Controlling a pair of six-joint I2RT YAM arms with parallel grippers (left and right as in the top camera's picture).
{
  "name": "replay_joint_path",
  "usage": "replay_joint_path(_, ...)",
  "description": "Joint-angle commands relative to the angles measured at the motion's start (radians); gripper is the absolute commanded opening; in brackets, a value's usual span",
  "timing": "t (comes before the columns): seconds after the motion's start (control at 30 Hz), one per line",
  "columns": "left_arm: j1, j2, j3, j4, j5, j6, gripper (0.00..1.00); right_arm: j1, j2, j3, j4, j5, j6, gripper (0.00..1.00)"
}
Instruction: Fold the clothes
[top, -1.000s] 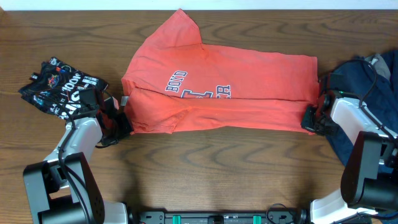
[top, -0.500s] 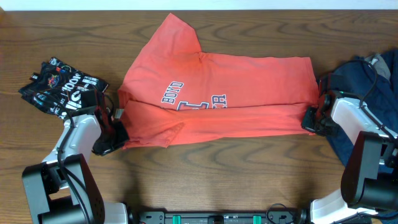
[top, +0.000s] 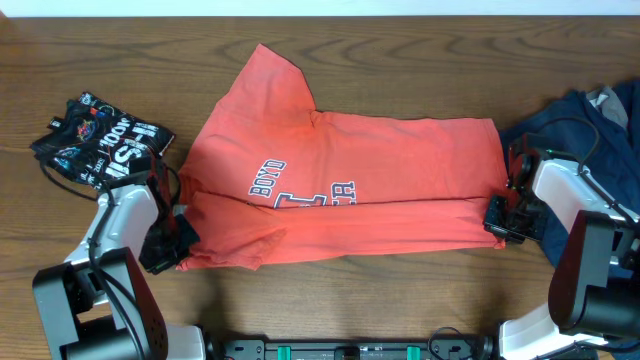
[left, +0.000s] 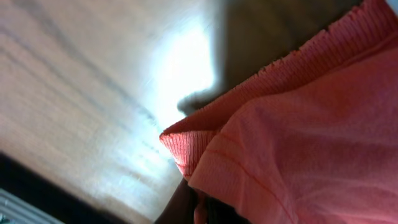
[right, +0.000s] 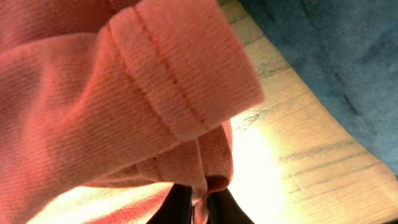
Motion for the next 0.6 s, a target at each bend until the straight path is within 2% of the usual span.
replay_joint_path(0.0,0.012,-0.013,0.043,-0.046,0.007,-0.003,0.33,-0.008,0.012,0.036,-0.002,-0.031,-0.008,0.11)
replay_joint_path(0.03,0.012,-0.017,0.059,-0.065,0.028,0.009,0.49,-0.008,0.010,0.063,-0.024,-0.039,-0.008,0.12)
replay_joint_path(0.17,0.012,-0.058,0.138,-0.126,0.035,0.009,0.56,-0.008,0.002,0.200,-0.112,-0.068,-0.008,0.17)
replay_joint_path(0.23,0.012,-0.089,0.180,-0.142,0.035,0.009,0.63,-0.008,-0.008,0.263,-0.146,-0.069,-0.009,0.19)
replay_joint_path(0.27,0.012,-0.108,0.199,-0.142,0.035,0.009,0.66,-0.008,-0.015,0.303,-0.160,-0.069,-0.010,0.24)
replay_joint_path(0.3,0.012,-0.121,0.212,-0.137,0.035,0.008,0.68,-0.008,-0.019,0.331,-0.167,-0.073,-0.019,0.45)
replay_joint_path(0.33,0.012,-0.137,0.224,-0.128,0.036,0.008,0.68,-0.008,-0.022,0.352,-0.167,-0.077,-0.034,0.56)
replay_joint_path(0.37,0.012,-0.152,0.233,-0.115,0.042,0.009,0.69,-0.008,-0.023,0.369,-0.167,-0.080,-0.050,0.61)
replay_joint_path(0.43,0.012,-0.175,0.235,-0.080,0.078,0.009,0.70,-0.008,-0.023,0.381,-0.154,-0.079,-0.076,0.59)
replay_joint_path(0.5,0.011,-0.183,0.235,-0.060,0.112,0.009,0.70,-0.008,-0.020,0.377,-0.158,-0.080,-0.076,0.52)
replay_joint_path(0.57,0.009,-0.181,0.235,-0.057,0.132,0.008,0.70,-0.008,-0.016,0.357,-0.187,-0.080,-0.072,0.50)
